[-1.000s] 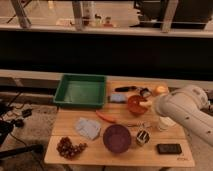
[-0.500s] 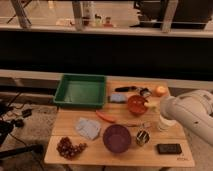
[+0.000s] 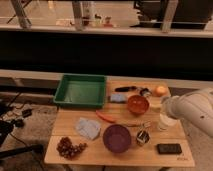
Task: Place banana in paper cup
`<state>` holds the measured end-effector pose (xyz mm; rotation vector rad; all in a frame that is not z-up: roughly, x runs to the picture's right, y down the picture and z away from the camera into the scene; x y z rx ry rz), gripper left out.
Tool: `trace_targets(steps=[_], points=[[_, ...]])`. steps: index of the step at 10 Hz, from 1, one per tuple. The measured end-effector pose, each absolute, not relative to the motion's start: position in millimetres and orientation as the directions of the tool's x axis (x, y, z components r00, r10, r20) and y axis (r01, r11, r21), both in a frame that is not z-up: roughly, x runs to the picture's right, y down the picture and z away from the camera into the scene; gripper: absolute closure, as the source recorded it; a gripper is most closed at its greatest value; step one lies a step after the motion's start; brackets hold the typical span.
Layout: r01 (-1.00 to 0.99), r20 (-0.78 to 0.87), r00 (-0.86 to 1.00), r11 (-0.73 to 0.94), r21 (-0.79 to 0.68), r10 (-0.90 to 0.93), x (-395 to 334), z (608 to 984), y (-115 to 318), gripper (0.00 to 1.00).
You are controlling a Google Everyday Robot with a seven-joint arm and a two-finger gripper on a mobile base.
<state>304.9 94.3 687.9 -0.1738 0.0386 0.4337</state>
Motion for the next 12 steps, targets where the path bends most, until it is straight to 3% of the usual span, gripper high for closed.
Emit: trace_targets(steps=[12], points=[[-0.469, -0.121, 0.883, 0.853, -0.229, 0.453, 339.0, 719.3, 105.6, 1.00]])
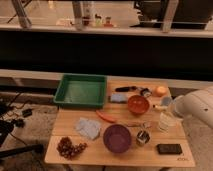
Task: Place banana in paper cup
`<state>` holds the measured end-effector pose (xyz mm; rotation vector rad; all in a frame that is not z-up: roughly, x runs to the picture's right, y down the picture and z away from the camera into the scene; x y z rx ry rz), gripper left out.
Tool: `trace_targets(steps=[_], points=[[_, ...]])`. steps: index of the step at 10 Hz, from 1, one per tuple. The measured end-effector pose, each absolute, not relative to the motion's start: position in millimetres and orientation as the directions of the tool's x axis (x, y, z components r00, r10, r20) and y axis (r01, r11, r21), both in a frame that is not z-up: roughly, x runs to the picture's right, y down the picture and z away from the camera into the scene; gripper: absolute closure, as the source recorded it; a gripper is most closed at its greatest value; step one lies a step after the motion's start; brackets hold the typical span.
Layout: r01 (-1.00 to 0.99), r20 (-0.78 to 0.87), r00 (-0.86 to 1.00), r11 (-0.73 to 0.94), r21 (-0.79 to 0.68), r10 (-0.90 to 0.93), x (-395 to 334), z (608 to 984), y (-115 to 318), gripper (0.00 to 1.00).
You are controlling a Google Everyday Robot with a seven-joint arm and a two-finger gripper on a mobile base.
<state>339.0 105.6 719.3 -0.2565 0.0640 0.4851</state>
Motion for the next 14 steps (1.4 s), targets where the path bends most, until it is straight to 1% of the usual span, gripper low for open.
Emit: trace_targets(steps=[6, 14], points=[[-0.474, -0.128, 0.881, 0.841, -0.261, 0.456, 332.5, 720.9, 111.0, 1.00], [-0.509, -0.153, 0.861, 0.808, -0.298, 0.486, 332.5, 712.7, 120.1, 1.00]])
